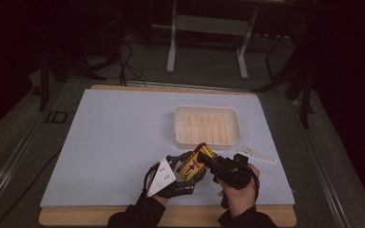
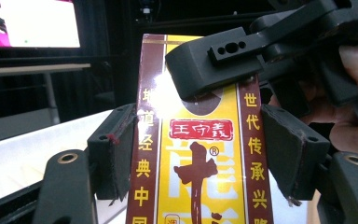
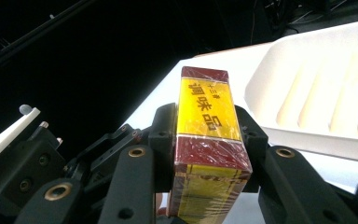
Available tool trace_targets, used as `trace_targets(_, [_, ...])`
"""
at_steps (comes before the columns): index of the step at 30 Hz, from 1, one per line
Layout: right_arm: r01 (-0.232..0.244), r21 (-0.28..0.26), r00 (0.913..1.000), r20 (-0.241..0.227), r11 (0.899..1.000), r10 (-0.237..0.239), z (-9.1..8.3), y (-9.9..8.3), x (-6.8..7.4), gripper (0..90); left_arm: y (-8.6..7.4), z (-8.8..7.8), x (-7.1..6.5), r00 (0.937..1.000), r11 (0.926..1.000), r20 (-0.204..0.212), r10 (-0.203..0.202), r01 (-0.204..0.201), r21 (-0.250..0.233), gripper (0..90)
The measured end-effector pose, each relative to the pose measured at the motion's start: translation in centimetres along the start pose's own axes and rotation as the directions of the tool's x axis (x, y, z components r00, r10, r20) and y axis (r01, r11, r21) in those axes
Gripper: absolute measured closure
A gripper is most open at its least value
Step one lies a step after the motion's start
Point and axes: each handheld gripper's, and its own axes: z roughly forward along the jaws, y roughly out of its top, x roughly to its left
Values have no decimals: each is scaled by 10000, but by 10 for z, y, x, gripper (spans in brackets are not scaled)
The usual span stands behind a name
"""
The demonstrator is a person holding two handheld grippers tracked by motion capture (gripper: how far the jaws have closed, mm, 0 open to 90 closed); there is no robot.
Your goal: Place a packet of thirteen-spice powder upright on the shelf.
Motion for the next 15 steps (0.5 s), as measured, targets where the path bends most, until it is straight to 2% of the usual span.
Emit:
trace_targets(3, [290, -63, 9995, 92, 9996, -289, -1, 2, 3, 678, 3, 1, -1, 10000, 9999, -84, 46, -45, 110, 306])
trace_targets(5, [594, -57, 9981, 182, 9982, -592, 0, 2, 5, 678, 6, 2, -2, 9997, 9999, -236, 105, -102, 120, 249])
trace_targets(6, [760, -74, 9968, 241, 9971, -758, 0, 2, 6, 678, 6, 1, -1, 9998, 9999, -174, 94, -93, 78, 237])
trace_targets(7, [916, -66, 9953, 310, 9958, -913, 1, 3, 7, 678, 7, 1, -1, 9993, 9998, -334, 163, -159, 108, 236])
trace_targets(12, [1533, -170, 9866, 594, 9880, -1521, 3, 7, 11, 679, 6, 2, 5, 9985, 9983, -273, -465, 474, 329, 173])
trace_targets(14, [1612, -192, 9850, 646, 9867, -1597, 3, 8, 11, 679, 6, 2, 5, 9985, 9983, -273, -465, 474, 329, 174])
trace_targets(15, [1861, -244, 9799, 777, 9822, -1837, 3, 10, 12, 679, 5, 1, 6, 9984, 9979, -266, -494, 505, 397, 173])
